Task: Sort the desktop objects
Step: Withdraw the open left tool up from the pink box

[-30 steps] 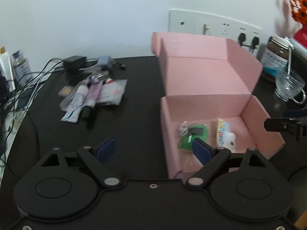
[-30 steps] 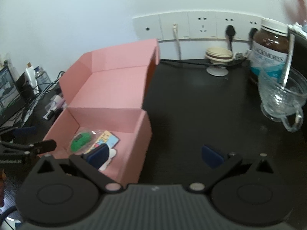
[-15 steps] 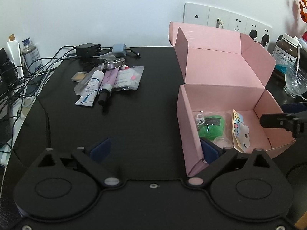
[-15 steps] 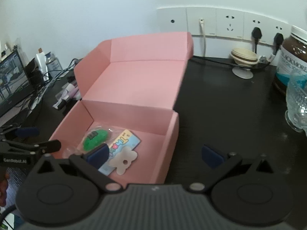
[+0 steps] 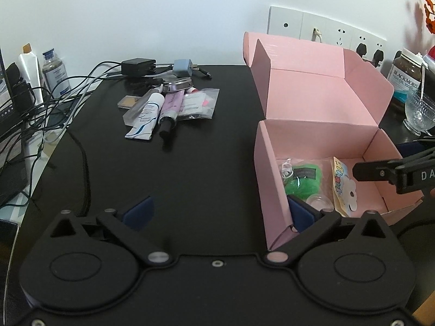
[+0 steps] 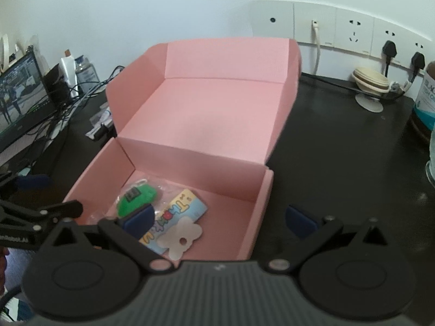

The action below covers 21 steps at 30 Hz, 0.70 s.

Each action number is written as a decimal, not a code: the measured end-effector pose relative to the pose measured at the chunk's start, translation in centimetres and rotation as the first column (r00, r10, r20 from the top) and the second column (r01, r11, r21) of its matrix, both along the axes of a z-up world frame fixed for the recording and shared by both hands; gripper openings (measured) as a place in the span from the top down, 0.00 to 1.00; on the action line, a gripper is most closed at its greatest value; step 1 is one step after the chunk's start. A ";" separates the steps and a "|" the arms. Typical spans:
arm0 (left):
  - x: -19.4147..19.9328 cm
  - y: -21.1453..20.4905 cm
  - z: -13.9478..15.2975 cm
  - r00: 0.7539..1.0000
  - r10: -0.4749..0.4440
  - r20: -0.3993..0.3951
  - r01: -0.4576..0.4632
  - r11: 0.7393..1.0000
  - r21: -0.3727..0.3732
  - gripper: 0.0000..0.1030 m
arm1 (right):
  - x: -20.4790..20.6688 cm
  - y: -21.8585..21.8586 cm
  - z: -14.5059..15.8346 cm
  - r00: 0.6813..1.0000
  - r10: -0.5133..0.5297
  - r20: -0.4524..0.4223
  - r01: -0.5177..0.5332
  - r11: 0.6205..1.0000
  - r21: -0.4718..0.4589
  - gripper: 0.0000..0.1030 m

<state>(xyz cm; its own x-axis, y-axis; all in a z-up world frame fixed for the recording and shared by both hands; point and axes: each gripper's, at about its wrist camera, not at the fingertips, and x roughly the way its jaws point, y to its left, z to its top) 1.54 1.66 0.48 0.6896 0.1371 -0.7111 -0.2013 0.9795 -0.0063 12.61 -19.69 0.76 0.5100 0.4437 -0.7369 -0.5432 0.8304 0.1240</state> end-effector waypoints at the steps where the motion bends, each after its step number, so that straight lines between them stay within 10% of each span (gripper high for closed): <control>1: -0.1 0.1 0.0 1.000 0.000 0.000 0.000 1.000 -0.001 0.00 | -0.1 0.2 0.0 1.000 0.004 0.000 -0.004 1.000 -0.004 0.01; 21: -0.8 1.3 -0.9 1.000 -0.002 -0.022 0.001 1.000 -0.030 0.00 | -0.6 0.2 -0.8 0.996 -0.093 -0.002 0.093 0.991 -0.100 0.01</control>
<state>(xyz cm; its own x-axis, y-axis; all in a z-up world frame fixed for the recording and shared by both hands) 0.71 2.93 -0.39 0.6738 0.1148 -0.7300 -0.2002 0.9793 -0.0308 12.02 -19.45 -0.07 0.5409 0.3183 -0.7786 -0.4624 0.8857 0.0409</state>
